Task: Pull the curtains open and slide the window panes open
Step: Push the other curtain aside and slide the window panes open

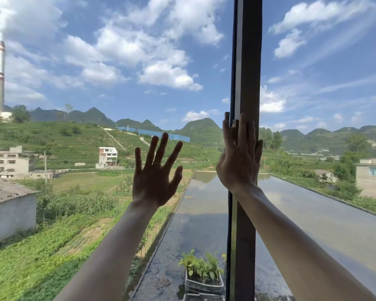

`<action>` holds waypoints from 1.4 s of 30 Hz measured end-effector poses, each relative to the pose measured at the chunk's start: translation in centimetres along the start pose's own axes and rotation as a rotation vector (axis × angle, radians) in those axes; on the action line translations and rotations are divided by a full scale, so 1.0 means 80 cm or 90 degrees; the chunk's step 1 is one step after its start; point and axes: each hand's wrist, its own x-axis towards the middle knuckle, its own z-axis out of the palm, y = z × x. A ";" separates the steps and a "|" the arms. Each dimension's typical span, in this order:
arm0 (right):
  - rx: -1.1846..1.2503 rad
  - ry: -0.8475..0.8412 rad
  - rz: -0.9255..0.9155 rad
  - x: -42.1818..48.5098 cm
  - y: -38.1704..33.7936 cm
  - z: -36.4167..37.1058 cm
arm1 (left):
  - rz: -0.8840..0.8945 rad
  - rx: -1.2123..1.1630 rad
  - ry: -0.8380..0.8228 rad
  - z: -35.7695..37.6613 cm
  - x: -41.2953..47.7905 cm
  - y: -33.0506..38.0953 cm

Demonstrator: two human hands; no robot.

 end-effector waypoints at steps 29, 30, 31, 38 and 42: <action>0.364 -0.311 -0.180 -0.300 -0.404 0.094 | -0.302 0.150 -0.268 -0.249 -0.323 -0.382; 0.359 -0.302 -0.181 -0.304 -0.431 0.104 | -0.304 0.144 -0.252 -0.252 -0.326 -0.409; 0.354 -0.298 -0.182 -0.307 -0.453 0.113 | -0.304 0.138 -0.235 -0.254 -0.325 -0.433; 0.276 -0.240 -0.180 -0.302 -0.591 0.170 | -0.225 0.044 -0.125 -0.241 -0.298 -0.561; 0.233 -0.209 -0.192 -0.285 -0.647 0.201 | -0.210 -0.009 -0.110 -0.216 -0.292 -0.596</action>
